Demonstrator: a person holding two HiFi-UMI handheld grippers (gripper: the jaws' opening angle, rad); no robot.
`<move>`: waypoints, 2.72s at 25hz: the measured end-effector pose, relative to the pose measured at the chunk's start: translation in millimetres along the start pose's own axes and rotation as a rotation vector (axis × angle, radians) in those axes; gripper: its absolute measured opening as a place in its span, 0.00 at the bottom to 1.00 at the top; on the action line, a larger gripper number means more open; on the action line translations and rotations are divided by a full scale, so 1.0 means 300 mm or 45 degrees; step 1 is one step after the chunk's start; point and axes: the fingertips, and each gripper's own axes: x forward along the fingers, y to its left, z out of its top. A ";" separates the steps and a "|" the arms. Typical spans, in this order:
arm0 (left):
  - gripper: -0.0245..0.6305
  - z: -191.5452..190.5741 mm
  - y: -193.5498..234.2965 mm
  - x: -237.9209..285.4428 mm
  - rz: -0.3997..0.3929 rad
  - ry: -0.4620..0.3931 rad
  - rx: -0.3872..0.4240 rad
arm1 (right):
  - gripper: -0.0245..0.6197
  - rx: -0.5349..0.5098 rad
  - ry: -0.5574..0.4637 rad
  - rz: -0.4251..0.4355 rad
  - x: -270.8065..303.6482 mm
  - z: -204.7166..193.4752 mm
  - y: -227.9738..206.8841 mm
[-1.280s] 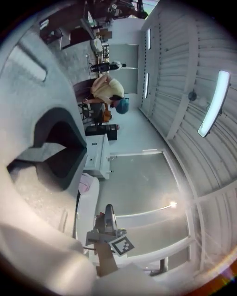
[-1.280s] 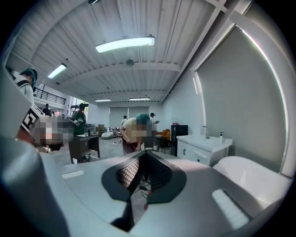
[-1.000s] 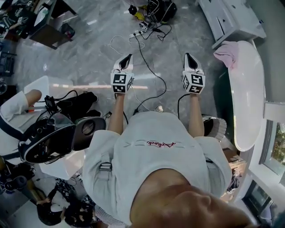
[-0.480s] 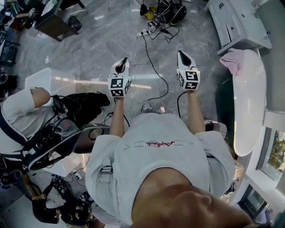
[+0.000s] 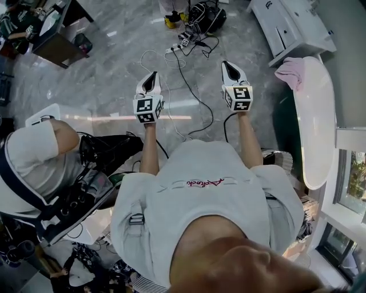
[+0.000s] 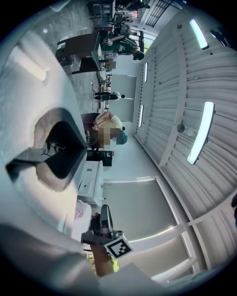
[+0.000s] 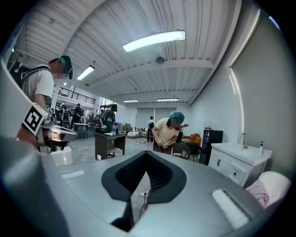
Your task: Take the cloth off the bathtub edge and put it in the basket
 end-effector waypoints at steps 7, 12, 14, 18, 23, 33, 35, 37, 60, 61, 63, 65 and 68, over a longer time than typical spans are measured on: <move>0.04 0.009 0.039 -0.001 -0.008 0.000 -0.002 | 0.05 0.004 0.017 -0.004 0.018 -0.008 0.039; 0.04 -0.035 0.081 0.034 0.004 0.005 -0.013 | 0.05 -0.002 0.021 0.003 0.080 -0.038 0.043; 0.04 -0.037 0.098 0.051 0.011 0.004 -0.016 | 0.05 -0.003 0.014 0.006 0.102 -0.035 0.038; 0.04 -0.044 0.118 0.112 0.017 0.007 -0.017 | 0.05 0.006 0.006 0.008 0.152 -0.044 0.007; 0.04 -0.026 0.145 0.233 0.028 0.012 0.018 | 0.05 0.019 -0.018 0.010 0.266 -0.049 -0.068; 0.04 0.061 0.235 0.584 0.059 -0.003 0.009 | 0.05 -0.007 -0.052 0.041 0.585 0.012 -0.254; 0.04 0.089 0.230 0.658 0.052 0.000 0.020 | 0.05 -0.007 -0.062 0.039 0.638 0.036 -0.301; 0.04 0.114 0.224 0.737 0.044 0.004 0.036 | 0.05 -0.008 -0.071 0.039 0.688 0.058 -0.350; 0.04 0.339 0.010 1.547 -0.154 -0.016 0.090 | 0.05 0.049 -0.088 -0.077 1.024 0.128 -0.922; 0.04 0.345 -0.002 1.565 -0.169 -0.015 0.095 | 0.05 0.054 -0.089 -0.087 1.023 0.128 -0.934; 0.04 0.363 -0.016 1.604 -0.195 -0.018 0.104 | 0.05 0.062 -0.099 -0.111 1.025 0.137 -0.960; 0.04 0.371 -0.033 1.641 -0.215 -0.021 0.107 | 0.05 0.066 -0.109 -0.136 1.023 0.143 -0.990; 0.04 0.360 -0.075 1.686 -0.252 -0.012 0.107 | 0.05 0.070 -0.106 -0.173 1.013 0.132 -1.040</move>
